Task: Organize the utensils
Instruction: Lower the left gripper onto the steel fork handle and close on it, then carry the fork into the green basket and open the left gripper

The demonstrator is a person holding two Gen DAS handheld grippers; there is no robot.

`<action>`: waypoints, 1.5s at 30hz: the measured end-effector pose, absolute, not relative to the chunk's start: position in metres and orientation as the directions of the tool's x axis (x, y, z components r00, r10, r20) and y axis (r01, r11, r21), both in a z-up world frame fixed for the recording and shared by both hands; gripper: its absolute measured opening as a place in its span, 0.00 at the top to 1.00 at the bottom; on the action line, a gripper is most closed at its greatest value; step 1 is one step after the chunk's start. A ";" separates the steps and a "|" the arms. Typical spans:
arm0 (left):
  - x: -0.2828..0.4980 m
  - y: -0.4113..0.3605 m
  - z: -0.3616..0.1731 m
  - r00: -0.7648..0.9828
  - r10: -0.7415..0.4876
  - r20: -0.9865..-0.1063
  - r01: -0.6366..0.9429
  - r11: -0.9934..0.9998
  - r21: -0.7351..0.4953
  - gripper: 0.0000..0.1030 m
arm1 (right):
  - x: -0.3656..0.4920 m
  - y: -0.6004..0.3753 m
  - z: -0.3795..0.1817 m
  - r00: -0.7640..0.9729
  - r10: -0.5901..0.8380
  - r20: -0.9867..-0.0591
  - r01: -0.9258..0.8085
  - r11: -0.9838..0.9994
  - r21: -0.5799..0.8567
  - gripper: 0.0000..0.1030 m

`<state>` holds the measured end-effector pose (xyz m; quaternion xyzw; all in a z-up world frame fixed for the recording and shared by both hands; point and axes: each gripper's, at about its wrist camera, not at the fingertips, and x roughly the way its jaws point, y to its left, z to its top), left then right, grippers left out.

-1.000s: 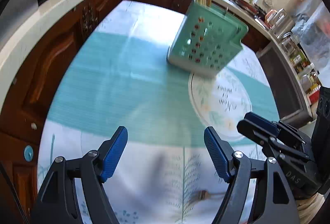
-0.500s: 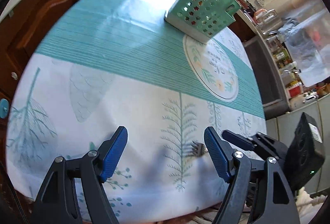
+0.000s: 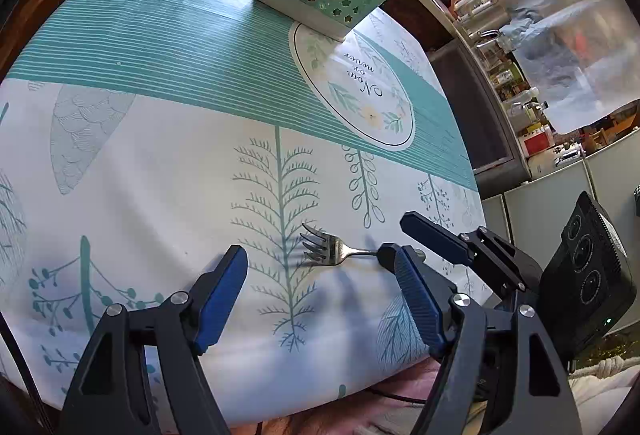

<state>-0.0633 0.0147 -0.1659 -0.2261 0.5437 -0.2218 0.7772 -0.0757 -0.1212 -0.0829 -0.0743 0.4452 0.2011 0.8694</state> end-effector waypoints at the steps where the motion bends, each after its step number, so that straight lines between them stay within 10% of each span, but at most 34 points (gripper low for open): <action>1: -0.064 0.014 -0.167 0.316 -0.595 -0.739 0.096 0.795 -0.599 0.29 | -0.077 -0.126 -0.081 0.532 0.283 -0.798 -0.400 0.915 0.058 0.69; 12: -0.069 0.012 -0.175 0.399 -0.601 -0.692 0.079 0.775 -0.628 0.30 | -0.093 -0.163 -0.071 0.585 0.293 -0.756 -0.286 0.947 0.147 0.69; 29: -0.058 -0.006 -0.182 0.379 -0.596 -0.707 0.097 0.786 -0.611 0.64 | -0.101 -0.173 -0.070 0.608 0.286 -0.740 -0.233 0.956 0.178 0.69; 33: -0.053 -0.008 -0.191 0.365 -0.602 -0.710 0.080 0.780 -0.620 0.93 | -0.100 -0.173 -0.073 0.602 0.288 -0.745 -0.232 0.956 0.182 0.69; 45: -0.054 -0.010 -0.156 0.523 -0.494 -0.695 0.156 0.857 -0.492 0.99 | -0.097 -0.182 -0.072 0.623 0.289 -0.727 -0.194 0.957 0.215 0.69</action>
